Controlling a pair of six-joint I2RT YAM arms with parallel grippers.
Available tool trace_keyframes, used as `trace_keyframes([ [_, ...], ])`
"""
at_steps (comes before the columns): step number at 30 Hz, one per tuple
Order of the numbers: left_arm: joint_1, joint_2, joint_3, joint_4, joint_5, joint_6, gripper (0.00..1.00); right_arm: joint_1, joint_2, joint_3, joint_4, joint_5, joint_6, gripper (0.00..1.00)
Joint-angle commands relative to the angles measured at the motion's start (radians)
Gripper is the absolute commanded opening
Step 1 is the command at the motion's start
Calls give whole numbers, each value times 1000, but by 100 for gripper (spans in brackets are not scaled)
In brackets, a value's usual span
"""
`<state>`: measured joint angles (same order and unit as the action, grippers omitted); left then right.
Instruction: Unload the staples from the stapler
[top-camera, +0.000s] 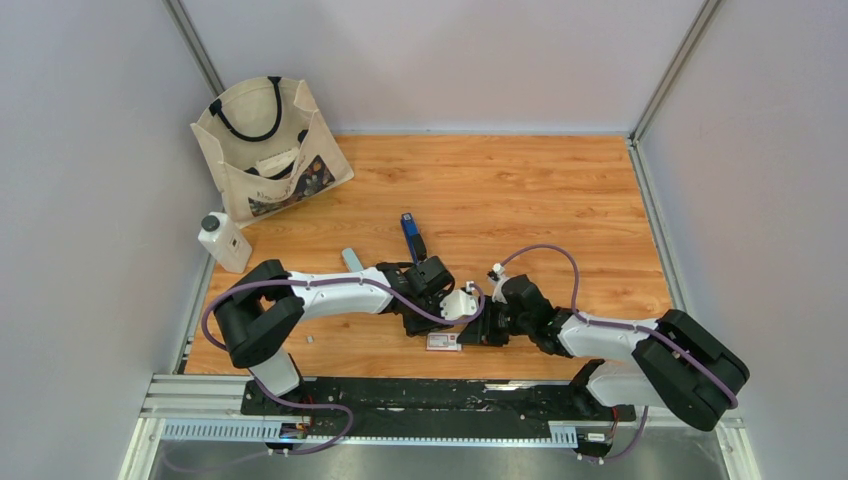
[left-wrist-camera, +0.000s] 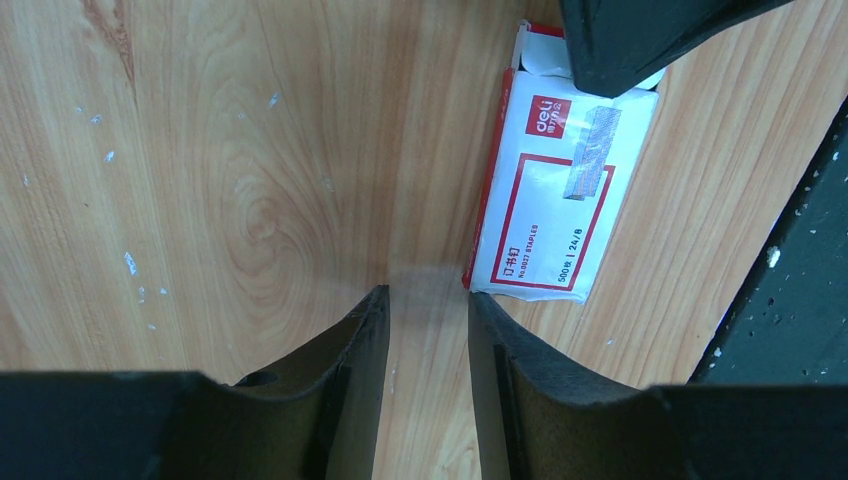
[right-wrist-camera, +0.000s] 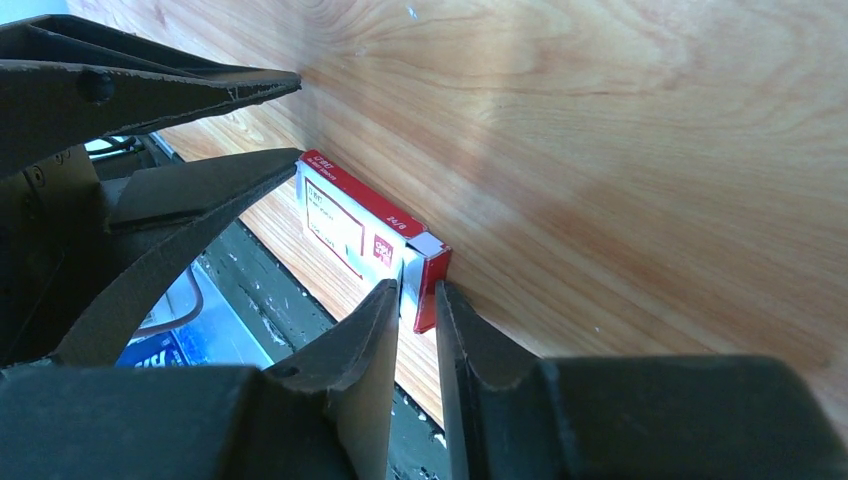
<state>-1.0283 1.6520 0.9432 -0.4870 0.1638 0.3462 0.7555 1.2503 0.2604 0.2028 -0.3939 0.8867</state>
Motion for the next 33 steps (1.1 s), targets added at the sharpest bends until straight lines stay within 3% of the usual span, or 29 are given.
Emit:
trace_keyframes([
  [1,-10,11,31,2,5,5,43,5,5,-4,46,-6,6,27],
  [15,-12,17,58,-10,-1,20,43,5,8,13,12,-11,-11,29],
  [19,-10,-12,86,-65,-13,51,47,-4,-44,46,-121,15,-61,50],
  [23,0,-78,118,-122,-43,86,51,-37,-126,112,-359,52,-143,73],
  [27,65,-156,184,-215,-14,76,54,-100,-219,181,-537,93,-201,100],
  [33,275,-288,357,-448,13,33,60,-156,-261,362,-768,237,-279,100],
])
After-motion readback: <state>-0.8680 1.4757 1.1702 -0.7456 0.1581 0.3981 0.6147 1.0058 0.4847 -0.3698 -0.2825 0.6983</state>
